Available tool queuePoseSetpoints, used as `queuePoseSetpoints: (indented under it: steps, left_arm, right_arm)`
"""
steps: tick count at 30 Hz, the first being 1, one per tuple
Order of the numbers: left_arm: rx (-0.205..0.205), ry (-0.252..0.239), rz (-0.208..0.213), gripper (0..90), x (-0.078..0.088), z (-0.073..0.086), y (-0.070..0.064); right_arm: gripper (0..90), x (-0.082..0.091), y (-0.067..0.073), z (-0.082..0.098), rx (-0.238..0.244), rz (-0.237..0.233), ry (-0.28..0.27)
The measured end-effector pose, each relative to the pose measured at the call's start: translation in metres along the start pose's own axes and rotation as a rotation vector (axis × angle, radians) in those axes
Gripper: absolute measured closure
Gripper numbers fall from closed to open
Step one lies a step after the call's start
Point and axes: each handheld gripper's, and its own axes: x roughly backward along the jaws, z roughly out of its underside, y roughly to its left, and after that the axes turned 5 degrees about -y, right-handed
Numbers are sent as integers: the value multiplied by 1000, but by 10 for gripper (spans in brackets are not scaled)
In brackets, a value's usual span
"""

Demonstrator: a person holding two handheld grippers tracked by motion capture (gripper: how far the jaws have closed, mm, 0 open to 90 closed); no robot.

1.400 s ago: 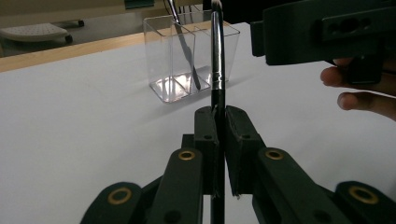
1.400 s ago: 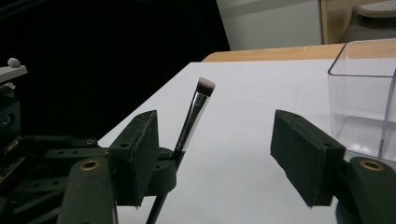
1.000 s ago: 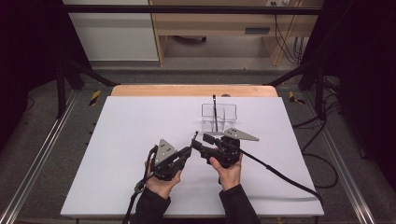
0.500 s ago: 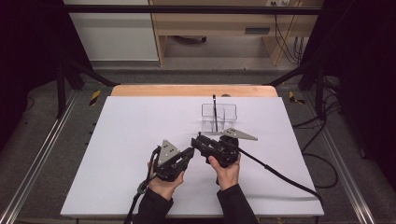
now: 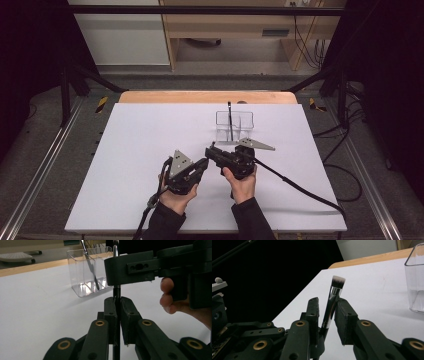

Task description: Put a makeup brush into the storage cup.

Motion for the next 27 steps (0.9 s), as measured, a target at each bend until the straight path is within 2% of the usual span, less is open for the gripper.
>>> queuePoseSetpoints:
  steps: [7, 14, 17, 18, 19, 21, 23, 27]
  left_arm:
    - [3, -3, 1, 836, 0, 0, 0]
    - [-7, -7, 6, 829, 1, -1, -1]
    - [-14, -3, 6, 745, 1, -2, 1]
    - [-14, -1, 7, 745, 1, -2, 1]
    - [-19, 7, 8, 694, 3, -3, 4]
    - [-19, 11, 13, 675, 3, -4, 5]
    - [-29, 35, 19, 603, 5, -6, 10]
    - [-36, 42, 32, 544, 9, -8, 15]
  right_arm:
    - [834, 1, 1, 0, -14, -14, -5]
    - [839, 2, 2, -1, -8, -24, -4]
    - [839, 3, 2, -1, 2, -24, -3]
    - [839, 3, 2, -1, 2, -24, -3]
    - [839, 3, 2, -1, 12, -18, -5]
    - [839, 3, 1, -2, 18, -15, -6]
    - [839, 4, 1, -3, 29, -8, -19]
    - [839, 5, 1, -5, 43, 4, -27]
